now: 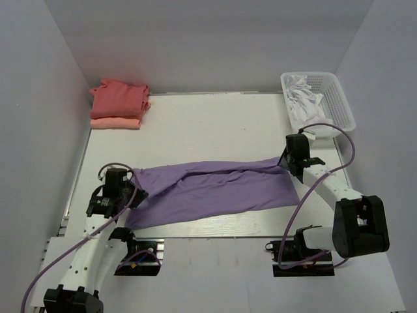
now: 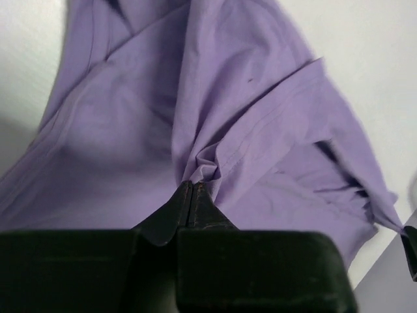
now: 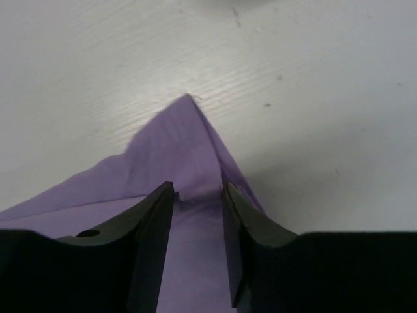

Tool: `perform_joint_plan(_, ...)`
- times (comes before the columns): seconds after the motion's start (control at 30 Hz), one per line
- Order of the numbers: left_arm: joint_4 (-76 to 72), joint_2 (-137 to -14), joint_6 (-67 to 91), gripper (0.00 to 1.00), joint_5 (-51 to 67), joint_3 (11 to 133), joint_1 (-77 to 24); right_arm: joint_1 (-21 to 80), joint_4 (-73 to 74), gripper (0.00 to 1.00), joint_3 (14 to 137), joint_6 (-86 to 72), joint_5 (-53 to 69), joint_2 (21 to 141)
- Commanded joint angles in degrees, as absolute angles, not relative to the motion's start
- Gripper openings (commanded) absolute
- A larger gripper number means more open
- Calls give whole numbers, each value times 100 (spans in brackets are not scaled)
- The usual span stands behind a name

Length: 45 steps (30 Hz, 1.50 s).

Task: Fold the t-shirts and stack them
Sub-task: Fold the other side of the tshirt into a rectangle

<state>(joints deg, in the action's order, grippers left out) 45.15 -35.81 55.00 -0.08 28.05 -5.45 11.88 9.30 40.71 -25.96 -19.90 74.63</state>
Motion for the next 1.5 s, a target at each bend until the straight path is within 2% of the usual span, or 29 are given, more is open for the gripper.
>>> perform_joint_plan(0.0,5078,-3866,5695,9,448,2760,-571,1099,1528,43,3798,-3207,-2932,7278)
perform_joint_plan(0.03,5193,-3937,5695,12,448,2821,-571,1064,1729,49,3753,-3426,-3005,7173)
perform_joint_plan(0.07,5307,-4007,5765,19,448,2821,-571,1029,1810,52,3753,-3454,-3015,7146)
perform_joint_plan(0.13,5633,-4061,5766,39,352,2962,-571,1020,2065,56,3788,-3550,-2945,7058)
perform_joint_plan(0.17,5686,-4008,5818,53,352,3014,-571,976,2100,63,3823,-3707,-2936,6962)
perform_joint_plan(0.23,5835,-3816,5880,73,282,3015,-571,976,2293,79,3955,-3875,-2962,6838)
perform_joint_plan(0.27,5836,-3754,5880,100,281,3076,-571,958,2277,90,4033,-3876,-2962,6733)
perform_joint_plan(0.33,5661,-3753,5880,100,281,3181,-571,949,2171,90,4104,-3614,-2691,6636)
perform_joint_plan(0.47,5083,-4077,5573,100,44,3725,-571,1011,1401,90,4193,-2858,-1367,6504)
perform_joint_plan(0.6,4484,-4929,5160,100,53,4113,-571,1019,617,90,4069,-2068,373,6530)
perform_joint_plan(0.73,3772,-5843,4888,100,438,4105,-571,1169,589,90,4376,-1811,957,7127)
perform_joint_plan(1.0,2603,-7082,4834,100,633,3763,-571,1362,545,90,4290,-2091,1011,8060)
perform_joint_plan(1.07,2602,-7259,4773,100,397,3762,-571,1310,623,90,4123,-2162,766,8103)
perform_joint_plan(1.2,3014,-7742,4772,100,35,3814,-510,1152,1579,90,4052,-2530,-734,8182)
perform_joint_plan(1.3,3067,-8032,4711,100,-140,3814,-457,853,1713,90,3815,-2856,-1280,8095)
perform_joint_plan(1.47,3180,-8437,4658,100,-227,3901,-457,317,1688,90,3726,-2980,-1081,7920)
